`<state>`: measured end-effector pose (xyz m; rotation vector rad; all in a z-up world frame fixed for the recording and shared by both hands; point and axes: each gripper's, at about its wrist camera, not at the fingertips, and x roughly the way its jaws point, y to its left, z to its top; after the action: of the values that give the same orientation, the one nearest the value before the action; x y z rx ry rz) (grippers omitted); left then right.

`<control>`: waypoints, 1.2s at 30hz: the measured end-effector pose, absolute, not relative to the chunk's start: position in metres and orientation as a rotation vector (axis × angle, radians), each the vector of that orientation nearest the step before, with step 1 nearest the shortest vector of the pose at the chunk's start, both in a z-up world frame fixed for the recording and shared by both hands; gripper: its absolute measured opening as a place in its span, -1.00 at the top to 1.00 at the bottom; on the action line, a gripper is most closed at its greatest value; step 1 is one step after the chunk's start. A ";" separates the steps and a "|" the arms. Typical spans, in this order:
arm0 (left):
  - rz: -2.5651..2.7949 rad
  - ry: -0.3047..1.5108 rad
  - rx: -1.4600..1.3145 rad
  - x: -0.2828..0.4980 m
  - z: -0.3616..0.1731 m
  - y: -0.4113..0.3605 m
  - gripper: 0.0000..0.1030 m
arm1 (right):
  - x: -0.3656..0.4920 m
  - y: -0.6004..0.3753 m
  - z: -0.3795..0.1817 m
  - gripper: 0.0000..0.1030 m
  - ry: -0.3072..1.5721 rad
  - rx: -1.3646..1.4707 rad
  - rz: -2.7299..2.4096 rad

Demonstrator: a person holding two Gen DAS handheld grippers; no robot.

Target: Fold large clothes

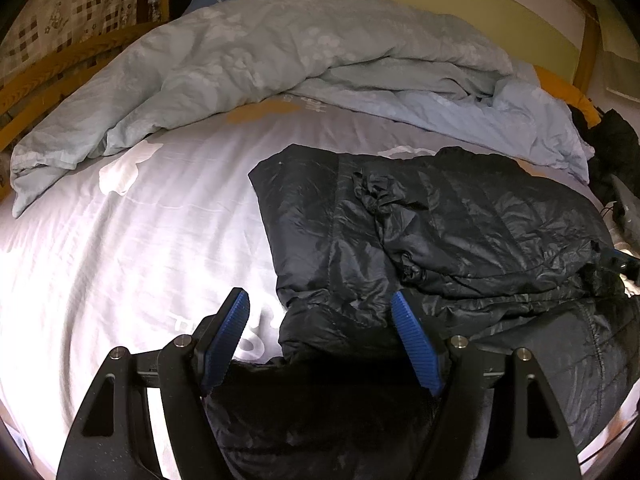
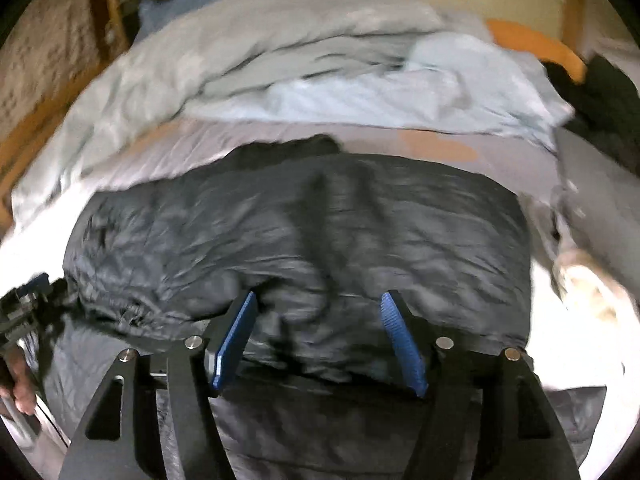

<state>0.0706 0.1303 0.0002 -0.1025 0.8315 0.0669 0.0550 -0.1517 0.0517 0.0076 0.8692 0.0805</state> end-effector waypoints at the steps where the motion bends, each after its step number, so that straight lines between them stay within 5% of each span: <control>1: 0.067 0.833 -0.098 0.071 -0.001 0.129 -0.41 | 0.054 -0.164 0.052 -0.33 0.870 0.033 0.069; 10: 0.077 0.825 -0.050 0.078 -0.002 0.121 -0.41 | 0.084 -0.228 0.018 -0.33 1.066 0.006 -0.107; 16: 0.060 0.834 -0.078 0.080 -0.003 0.121 -0.41 | 0.084 -0.254 0.023 -0.33 1.006 -0.085 -0.283; 26: 0.076 0.819 -0.063 0.074 -0.001 0.123 -0.41 | 0.072 -0.192 0.070 -0.36 0.931 -0.015 0.031; 32: 0.060 0.822 -0.067 0.073 0.002 0.123 -0.41 | 0.097 -0.139 0.039 -0.36 0.970 -0.223 -0.121; 36: 0.045 0.816 -0.062 0.072 0.004 0.120 -0.41 | 0.106 -0.115 0.020 -0.36 1.094 -0.107 0.054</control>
<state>0.0721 0.1197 0.0038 -0.0616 0.8161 0.0454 0.1063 -0.1153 0.0204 -0.1067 1.0937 0.0545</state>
